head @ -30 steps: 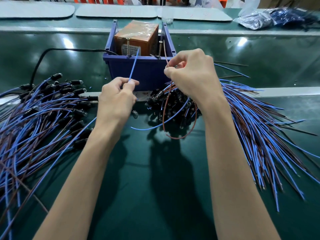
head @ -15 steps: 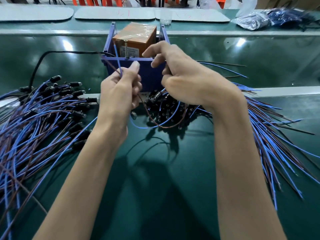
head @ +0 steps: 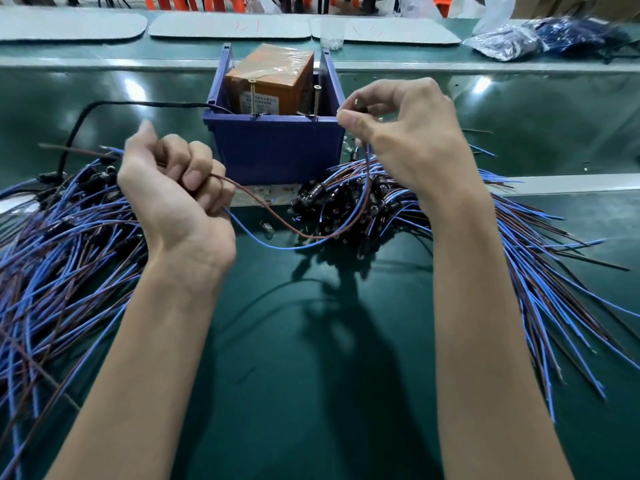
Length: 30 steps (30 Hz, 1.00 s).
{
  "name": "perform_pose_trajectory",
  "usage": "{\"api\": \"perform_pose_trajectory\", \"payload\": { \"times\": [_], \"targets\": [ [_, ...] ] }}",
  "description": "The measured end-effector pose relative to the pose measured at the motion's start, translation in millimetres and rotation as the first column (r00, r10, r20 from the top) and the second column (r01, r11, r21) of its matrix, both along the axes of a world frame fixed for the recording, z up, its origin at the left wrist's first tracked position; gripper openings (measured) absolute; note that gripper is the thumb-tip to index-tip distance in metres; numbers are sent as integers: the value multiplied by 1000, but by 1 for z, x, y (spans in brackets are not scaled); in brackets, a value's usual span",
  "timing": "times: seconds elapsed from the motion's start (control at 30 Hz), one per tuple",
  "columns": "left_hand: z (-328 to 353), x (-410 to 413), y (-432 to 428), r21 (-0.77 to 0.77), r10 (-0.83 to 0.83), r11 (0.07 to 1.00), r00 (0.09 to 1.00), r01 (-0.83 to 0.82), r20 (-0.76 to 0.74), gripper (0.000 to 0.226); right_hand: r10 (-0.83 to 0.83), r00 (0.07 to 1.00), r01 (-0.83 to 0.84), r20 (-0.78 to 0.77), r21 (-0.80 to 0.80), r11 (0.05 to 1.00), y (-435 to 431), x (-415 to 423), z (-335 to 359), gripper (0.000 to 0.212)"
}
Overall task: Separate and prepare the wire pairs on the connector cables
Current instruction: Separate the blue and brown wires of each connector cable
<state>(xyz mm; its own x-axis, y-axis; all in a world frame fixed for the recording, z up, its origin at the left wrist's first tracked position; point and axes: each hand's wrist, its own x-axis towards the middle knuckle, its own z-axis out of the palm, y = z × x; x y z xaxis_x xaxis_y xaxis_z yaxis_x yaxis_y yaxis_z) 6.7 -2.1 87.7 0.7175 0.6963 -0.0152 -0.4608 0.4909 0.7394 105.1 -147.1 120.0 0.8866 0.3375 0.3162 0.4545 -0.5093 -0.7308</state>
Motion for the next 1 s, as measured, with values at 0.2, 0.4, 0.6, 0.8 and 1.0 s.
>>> {"api": "perform_pose_trajectory", "payload": {
  "times": [0.2, 0.4, 0.6, 0.8, 1.0],
  "targets": [
    [-3, 0, 7, 43, 15, 999, 1000, -14, -20, 56, -67, 998, 68, 4, -90, 994, 0, 1, -3, 16],
    [-10, 5, 13, 480, 75, 870, 929, 117, -363, 58, -101, 995, 100, -21, -48, 994, -1, -2, -2, 10],
    [-18, 10, 31, 513, -41, 668, 716, 538, -697, 64, -132, 984, 122, -117, -87, 989, -1, 0, 4, 28],
    [-5, -4, 14, 482, -304, 443, 632, 756, -712, 53, -86, 994, 78, -74, -96, 992, -6, -2, 6, 15],
    [16, -18, -22, 456, -491, 35, 413, 889, -767, 7, -96, 990, 74, -104, -198, 977, -11, 1, 6, 24]
  ]
}}
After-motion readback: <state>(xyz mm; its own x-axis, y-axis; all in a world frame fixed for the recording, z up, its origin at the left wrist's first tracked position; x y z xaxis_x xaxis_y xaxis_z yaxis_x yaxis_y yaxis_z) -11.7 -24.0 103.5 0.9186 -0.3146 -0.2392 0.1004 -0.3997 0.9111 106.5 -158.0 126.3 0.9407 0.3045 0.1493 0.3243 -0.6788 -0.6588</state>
